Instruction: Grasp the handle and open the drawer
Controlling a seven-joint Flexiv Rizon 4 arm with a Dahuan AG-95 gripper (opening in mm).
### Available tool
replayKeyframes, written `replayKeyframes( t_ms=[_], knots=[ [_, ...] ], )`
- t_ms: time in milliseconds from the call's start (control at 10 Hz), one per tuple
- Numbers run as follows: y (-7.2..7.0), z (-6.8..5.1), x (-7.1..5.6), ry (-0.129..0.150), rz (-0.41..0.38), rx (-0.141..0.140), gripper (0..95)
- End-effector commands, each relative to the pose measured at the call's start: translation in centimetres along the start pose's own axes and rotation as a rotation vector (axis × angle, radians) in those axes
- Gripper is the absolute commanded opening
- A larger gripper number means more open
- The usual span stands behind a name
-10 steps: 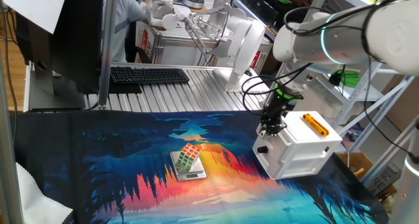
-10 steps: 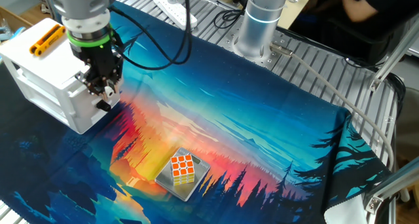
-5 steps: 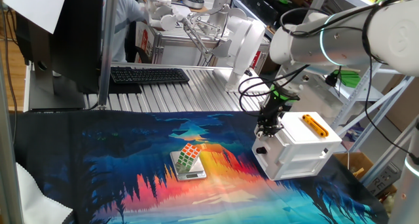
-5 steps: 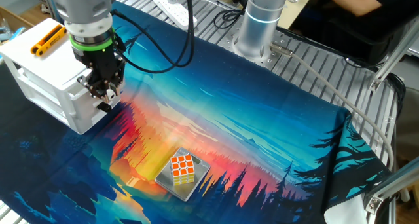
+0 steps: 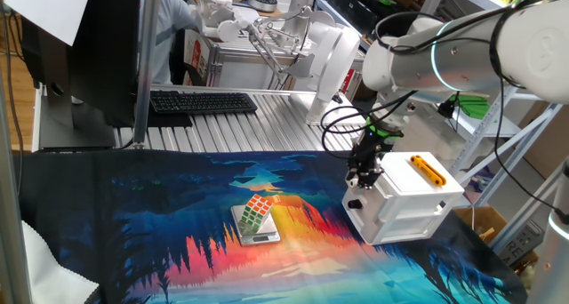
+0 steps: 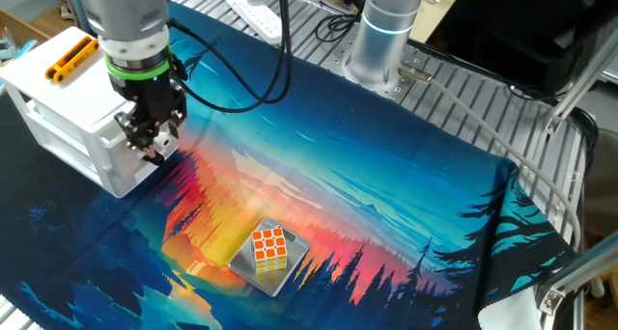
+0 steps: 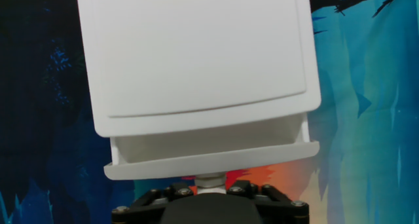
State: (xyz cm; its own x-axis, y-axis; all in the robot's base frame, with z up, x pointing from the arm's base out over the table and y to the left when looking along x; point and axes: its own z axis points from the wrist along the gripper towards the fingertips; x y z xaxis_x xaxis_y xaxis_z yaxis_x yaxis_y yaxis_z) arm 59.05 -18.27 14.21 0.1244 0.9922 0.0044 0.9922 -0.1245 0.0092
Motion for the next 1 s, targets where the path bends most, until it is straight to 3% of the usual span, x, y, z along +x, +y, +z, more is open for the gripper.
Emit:
replayKeyframes(
  t_ms=[100,400,500,700,1000],
  knots=[
    [0.05,0.00,-0.01,0.002,-0.009,0.002,76.0],
    [0.11,0.03,-0.04,0.012,-0.026,0.000,76.0],
    [0.13,0.03,-0.04,0.016,-0.023,0.002,57.0],
    [0.13,0.03,-0.04,-0.011,-0.028,0.034,57.0],
    [0.13,0.03,-0.04,0.000,-0.069,0.036,57.0]
  ],
)
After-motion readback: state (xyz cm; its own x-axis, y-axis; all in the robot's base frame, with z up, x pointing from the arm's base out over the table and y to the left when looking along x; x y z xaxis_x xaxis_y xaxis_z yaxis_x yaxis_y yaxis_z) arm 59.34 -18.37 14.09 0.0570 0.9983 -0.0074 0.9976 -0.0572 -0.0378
